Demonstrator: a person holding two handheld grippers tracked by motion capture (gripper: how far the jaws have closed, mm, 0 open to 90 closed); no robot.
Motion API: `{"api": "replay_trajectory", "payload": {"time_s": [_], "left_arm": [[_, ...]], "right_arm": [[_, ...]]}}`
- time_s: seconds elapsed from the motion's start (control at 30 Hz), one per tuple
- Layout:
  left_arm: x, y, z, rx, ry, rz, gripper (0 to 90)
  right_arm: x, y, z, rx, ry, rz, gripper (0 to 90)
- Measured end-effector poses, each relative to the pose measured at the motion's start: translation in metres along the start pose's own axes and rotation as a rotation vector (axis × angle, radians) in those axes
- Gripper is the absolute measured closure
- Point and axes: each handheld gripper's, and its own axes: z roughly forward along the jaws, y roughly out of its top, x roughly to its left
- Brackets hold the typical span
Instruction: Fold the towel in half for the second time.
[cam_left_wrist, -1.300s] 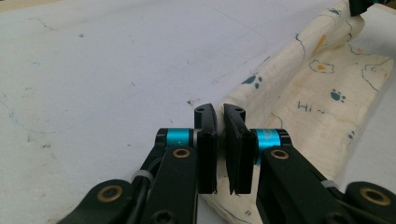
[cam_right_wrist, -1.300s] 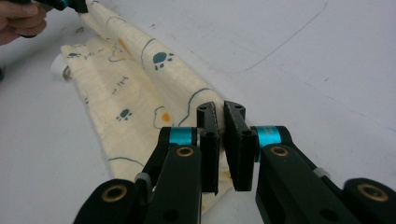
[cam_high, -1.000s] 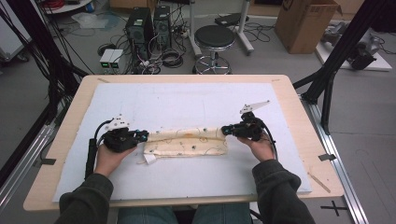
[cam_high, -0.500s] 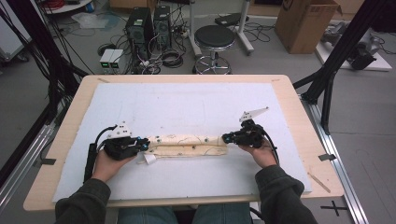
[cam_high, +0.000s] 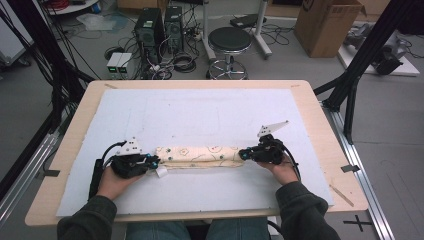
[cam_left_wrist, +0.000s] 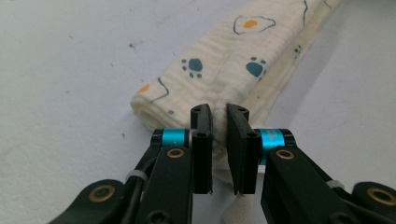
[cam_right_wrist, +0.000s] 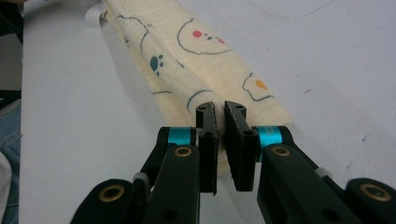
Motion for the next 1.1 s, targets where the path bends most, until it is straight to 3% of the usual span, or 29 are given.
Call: {"api": "replay_trajectory", "payload": {"time_s": [0.2,0.3,0.37,0.5,0.7,0.8,0.93,1.1], "left_arm": [[-0.003,-0.003,-0.001,0.01,-0.019,0.001,78.7],[-0.002,-0.004,-0.002,0.001,-0.043,-0.015,73.4],[-0.002,-0.003,-0.005,-0.031,-0.071,-0.03,65.0],[-0.003,0.0,-0.015,-0.101,-0.091,-0.038,55.6],[-0.004,0.016,-0.017,-0.131,-0.094,-0.026,53.0],[-0.004,0.027,-0.01,-0.123,-0.095,-0.018,59.6],[-0.005,0.04,0.008,-0.077,-0.061,-0.02,80.5],[-0.006,0.049,0.029,-0.042,-0.091,-0.021,84.8]], "right_arm": [[0.002,-0.006,0.003,0.008,0.011,0.0,82.4],[0.001,-0.009,0.002,0.001,0.015,0.016,75.1],[0.001,-0.009,0.0,-0.017,0.016,0.027,66.7],[0.005,-0.006,-0.007,-0.063,0.03,0.022,62.0],[0.009,0.008,-0.013,-0.106,0.04,0.011,60.2],[0.013,0.018,-0.008,-0.091,0.044,0.004,68.2],[0.019,0.03,0.009,-0.051,0.065,-0.017,82.1],[0.024,0.043,0.033,-0.001,0.089,-0.031,85.1]]}}
